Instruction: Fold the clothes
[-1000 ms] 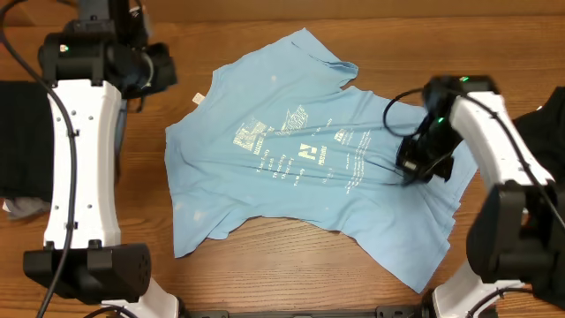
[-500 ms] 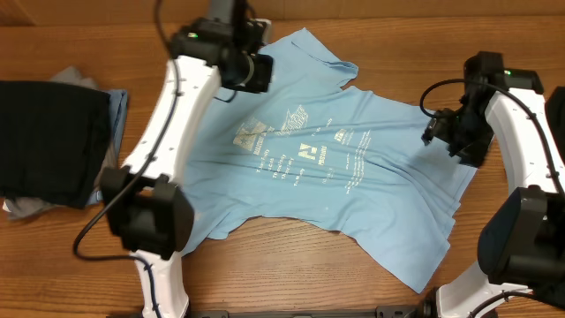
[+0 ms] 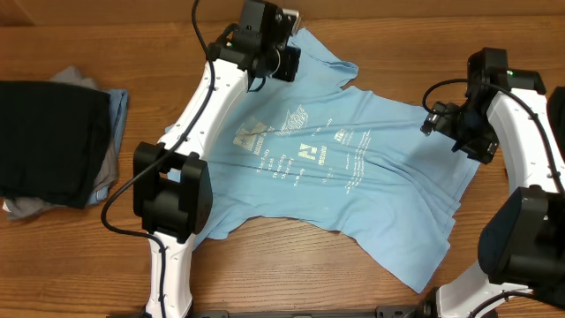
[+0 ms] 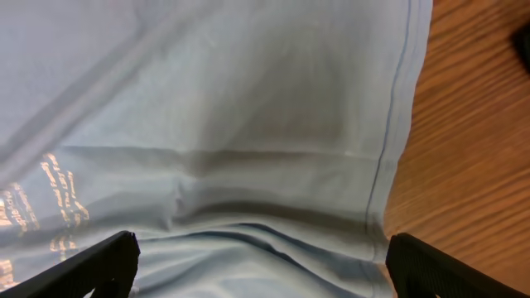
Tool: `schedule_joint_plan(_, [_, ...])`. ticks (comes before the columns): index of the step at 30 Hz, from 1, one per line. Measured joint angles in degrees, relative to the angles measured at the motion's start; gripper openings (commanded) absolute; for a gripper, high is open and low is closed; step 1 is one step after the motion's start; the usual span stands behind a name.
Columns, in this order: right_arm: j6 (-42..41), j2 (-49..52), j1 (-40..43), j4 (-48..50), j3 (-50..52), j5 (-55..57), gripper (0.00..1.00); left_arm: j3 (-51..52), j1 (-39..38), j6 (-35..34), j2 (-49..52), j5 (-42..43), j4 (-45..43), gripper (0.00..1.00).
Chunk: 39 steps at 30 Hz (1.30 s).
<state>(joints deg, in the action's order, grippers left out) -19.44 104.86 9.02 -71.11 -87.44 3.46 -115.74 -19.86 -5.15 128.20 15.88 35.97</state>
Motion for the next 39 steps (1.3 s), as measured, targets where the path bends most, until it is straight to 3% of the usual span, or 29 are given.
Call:
schedule_joint_plan(9, [0.0,0.0,0.0,1.7,0.0,0.0,1.0,-0.2,0.0,-0.4,9.8,-3.7,-18.4,0.04])
schedule_joint_plan(18, [0.0,0.0,0.0,2.0,0.0,0.0,1.0,0.0,0.0,-0.4,17.3,-8.4,-27.9,0.04])
schedule_joint_plan(39, [0.0,0.0,0.0,2.1,0.0,0.0,1.0,-0.7,3.3,-0.3,20.8,-12.7,-27.7,0.04])
